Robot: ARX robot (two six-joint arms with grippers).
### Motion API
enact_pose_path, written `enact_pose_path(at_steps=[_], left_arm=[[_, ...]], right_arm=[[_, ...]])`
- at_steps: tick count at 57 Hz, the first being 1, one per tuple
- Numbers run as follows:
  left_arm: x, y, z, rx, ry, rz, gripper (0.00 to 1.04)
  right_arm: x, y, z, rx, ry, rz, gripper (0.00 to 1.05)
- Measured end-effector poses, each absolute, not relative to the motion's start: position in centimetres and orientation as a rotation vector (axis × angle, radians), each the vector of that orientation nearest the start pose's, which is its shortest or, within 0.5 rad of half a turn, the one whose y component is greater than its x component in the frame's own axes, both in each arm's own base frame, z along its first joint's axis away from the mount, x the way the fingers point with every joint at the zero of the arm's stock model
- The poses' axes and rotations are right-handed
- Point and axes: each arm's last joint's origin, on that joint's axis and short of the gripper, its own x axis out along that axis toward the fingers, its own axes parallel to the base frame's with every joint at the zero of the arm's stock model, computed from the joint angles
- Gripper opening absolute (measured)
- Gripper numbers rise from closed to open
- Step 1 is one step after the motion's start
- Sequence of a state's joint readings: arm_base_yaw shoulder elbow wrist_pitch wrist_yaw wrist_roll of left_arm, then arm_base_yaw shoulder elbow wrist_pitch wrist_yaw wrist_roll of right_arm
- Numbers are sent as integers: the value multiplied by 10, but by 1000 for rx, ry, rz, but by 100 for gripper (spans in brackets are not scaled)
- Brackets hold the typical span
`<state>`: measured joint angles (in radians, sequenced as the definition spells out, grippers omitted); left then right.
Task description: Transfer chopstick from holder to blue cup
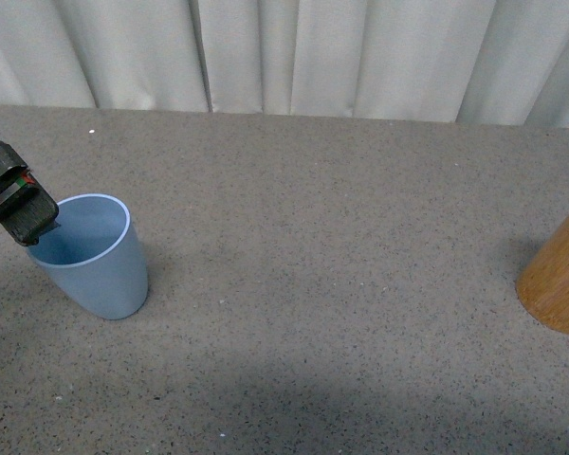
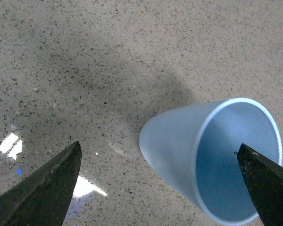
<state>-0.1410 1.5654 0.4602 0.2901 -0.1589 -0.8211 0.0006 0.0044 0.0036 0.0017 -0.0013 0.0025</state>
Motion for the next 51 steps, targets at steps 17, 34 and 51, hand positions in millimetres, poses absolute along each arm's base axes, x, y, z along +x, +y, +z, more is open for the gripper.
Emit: enact_pose_path(at_steps=[17,34,51], left_arm=[[249,-28,98,-644,758,364,98],[249,-29,93,-610,769,385,98],[250,-31,91,-590,769,372,53]], right_arm=[[98,0,165,2,-1,2,95],[98,0,165,2,-1,2,95],[98,0,165,2,-1,2,95]])
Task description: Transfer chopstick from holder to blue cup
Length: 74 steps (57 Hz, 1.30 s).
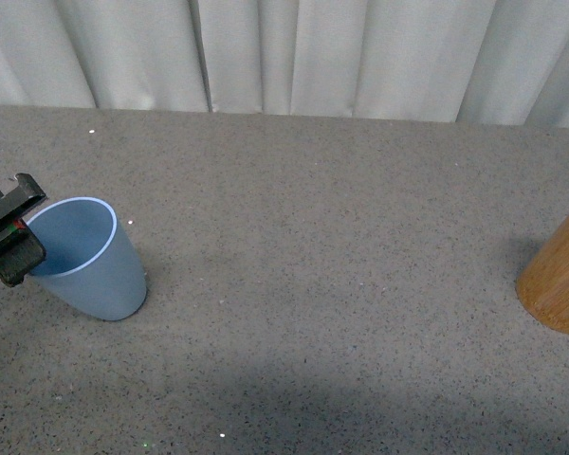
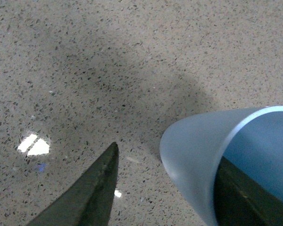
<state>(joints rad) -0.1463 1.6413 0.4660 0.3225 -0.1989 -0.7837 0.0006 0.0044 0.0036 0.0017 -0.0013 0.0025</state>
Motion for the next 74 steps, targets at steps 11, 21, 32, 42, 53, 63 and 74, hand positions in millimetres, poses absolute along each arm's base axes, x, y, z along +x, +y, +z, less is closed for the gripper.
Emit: enact_pose_path(at_steps=[11,21,32,42,53,63,74], left_arm=[[250,-37,93,-603,770,299,19],[247,-41,97,-604,771,248,4],[245,-46,106,-607,758,210,4],[251,-63,116,-593,743,138,4],[254,-86,122,-568,743,61,4],[250,-113,119,-522,773,-12,4],[242,-136,115,-446,787,-73,4]], right_arm=[[98,0,165,2,-1,2,95],[98,0,165,2,-1,2,95],[98,0,165,2,-1,2,95],[98,0,165,2,-1,2,95],[98,0,165,2,-1,2,95],[98,0,165,2,-1,2,95],[98,0,165,2,-1,2,95]])
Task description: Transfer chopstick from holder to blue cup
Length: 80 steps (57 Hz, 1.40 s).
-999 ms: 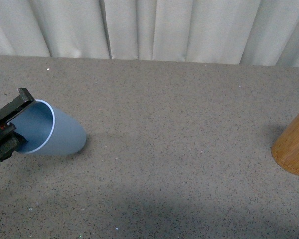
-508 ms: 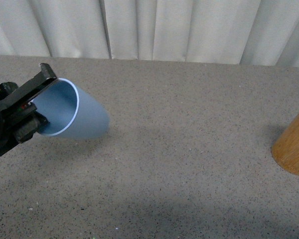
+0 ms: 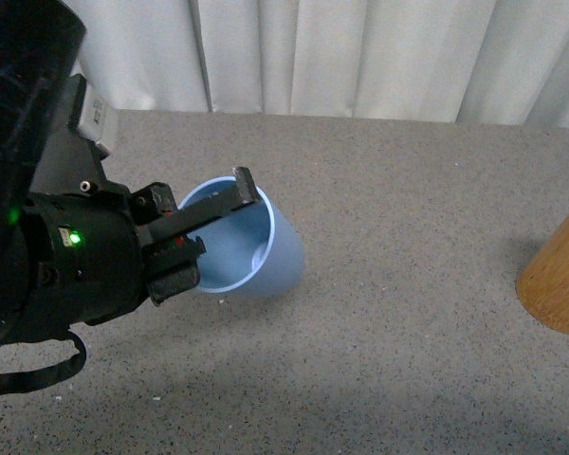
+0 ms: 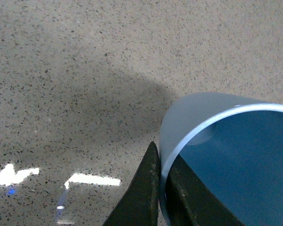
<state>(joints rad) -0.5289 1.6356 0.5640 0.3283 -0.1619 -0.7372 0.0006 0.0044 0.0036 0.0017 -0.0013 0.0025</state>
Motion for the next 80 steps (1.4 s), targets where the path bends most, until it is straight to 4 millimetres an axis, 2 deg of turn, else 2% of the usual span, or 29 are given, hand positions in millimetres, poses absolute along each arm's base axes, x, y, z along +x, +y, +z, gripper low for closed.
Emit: enact_pose_path(at_steps=[15,80], left_arm=[[237,-146,110,-371,786,-86,4],[234,-143,96,-99,746,-54,4]], right_arm=[[98,0,165,2,-1,2,95],[98,0,165,2,-1,2,95]])
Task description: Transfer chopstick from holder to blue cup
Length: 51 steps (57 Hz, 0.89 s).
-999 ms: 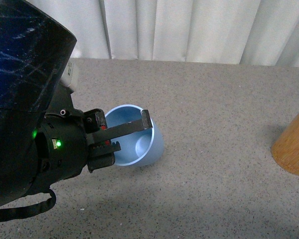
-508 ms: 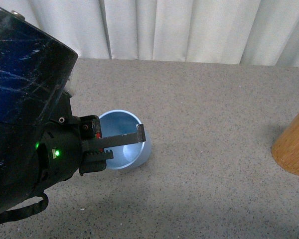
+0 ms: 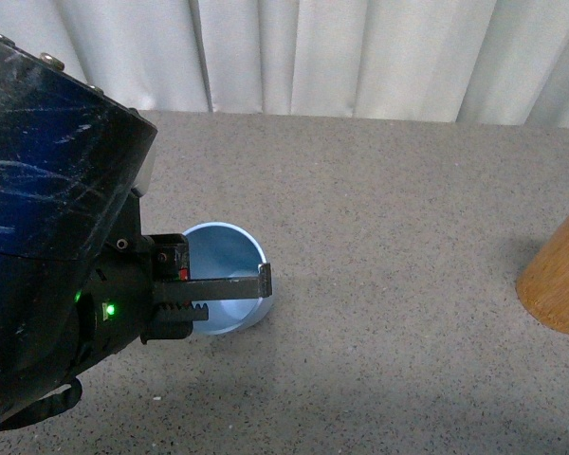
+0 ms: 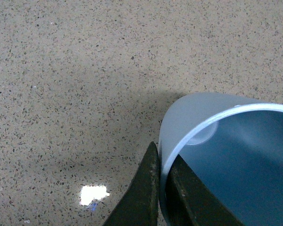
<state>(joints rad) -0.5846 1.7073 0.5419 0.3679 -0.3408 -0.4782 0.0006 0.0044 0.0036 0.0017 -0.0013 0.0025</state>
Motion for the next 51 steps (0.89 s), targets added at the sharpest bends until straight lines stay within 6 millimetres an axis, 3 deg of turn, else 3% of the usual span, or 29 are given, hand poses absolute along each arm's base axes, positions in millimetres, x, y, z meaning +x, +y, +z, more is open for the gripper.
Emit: enact_pose_path(at_steps=[30,51], left_arm=[[233,-143,91,-52,769,-59,4],[233,-148,96,-67,779,-96,55]], right_arm=[[98,0,165,2,-1,2,95],[98,0,165,2,-1,2,95]])
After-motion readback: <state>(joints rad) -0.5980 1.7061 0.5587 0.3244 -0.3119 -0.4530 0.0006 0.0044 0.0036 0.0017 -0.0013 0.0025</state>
